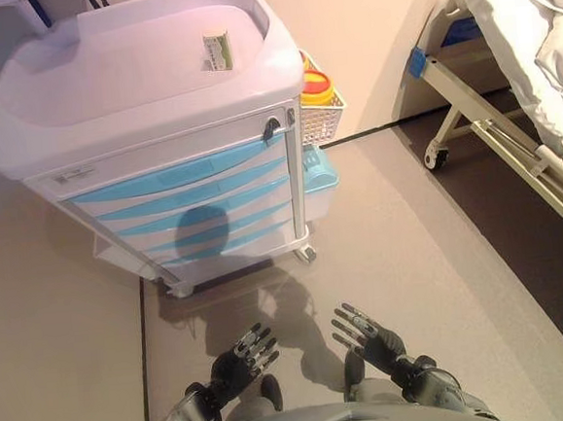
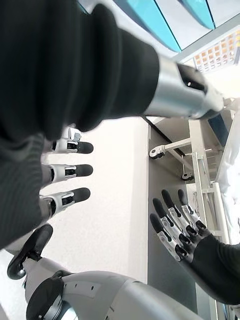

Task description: Open the drawer and pick up the medicine

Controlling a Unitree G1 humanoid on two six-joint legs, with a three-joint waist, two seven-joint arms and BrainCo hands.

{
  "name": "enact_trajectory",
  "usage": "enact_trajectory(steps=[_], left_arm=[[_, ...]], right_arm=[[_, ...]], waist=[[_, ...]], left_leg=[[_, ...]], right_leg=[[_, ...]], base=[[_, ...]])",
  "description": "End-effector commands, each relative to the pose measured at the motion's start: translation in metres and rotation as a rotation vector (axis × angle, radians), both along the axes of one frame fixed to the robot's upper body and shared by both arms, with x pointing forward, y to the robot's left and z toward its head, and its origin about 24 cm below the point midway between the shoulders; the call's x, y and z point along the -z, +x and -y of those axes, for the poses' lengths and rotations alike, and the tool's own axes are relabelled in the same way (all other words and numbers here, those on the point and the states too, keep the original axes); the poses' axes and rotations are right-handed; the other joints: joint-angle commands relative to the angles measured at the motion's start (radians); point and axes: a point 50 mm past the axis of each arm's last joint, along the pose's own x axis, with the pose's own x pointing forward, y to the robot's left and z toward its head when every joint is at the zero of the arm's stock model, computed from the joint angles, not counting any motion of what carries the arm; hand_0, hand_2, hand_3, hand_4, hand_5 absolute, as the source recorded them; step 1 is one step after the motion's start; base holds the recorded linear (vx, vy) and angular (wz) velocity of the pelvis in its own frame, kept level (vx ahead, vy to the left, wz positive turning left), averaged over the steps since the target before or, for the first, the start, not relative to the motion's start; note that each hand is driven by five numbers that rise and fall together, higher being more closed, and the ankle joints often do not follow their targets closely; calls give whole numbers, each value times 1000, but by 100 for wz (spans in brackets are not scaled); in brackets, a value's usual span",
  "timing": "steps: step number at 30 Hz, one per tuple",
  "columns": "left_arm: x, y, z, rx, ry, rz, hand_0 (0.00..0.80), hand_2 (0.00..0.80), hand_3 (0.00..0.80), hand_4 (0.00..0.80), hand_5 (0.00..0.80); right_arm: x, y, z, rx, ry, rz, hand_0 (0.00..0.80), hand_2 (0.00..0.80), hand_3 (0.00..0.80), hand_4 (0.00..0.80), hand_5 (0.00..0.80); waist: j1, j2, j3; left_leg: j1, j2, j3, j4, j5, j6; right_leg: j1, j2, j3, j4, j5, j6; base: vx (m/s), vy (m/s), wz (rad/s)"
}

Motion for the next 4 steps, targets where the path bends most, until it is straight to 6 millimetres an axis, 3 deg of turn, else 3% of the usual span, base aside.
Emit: enact_trajectory(steps=[1, 4], left_arm=[[-7, 13, 6, -12, -53, 60, 0, 0, 0, 0, 0], [-7, 12, 6, -4, -48, 57, 0, 0, 0, 0, 0]], right_arm=[[-7, 9, -13, 2, 74, 68, 0, 0, 0, 0, 0], [-6, 9, -13, 4, 75, 64, 0, 0, 0, 0, 0]], waist=[[15, 7, -4], [15, 7, -7]], left_leg=[[-71, -24, -51, 7, -37, -8], [-68, -24, -52, 5, -37, -8]], right_leg=[[51, 24, -31, 163, -216, 34], [54, 26, -31, 161, -215, 34]], base=[[0, 0, 0], [0, 0, 0]])
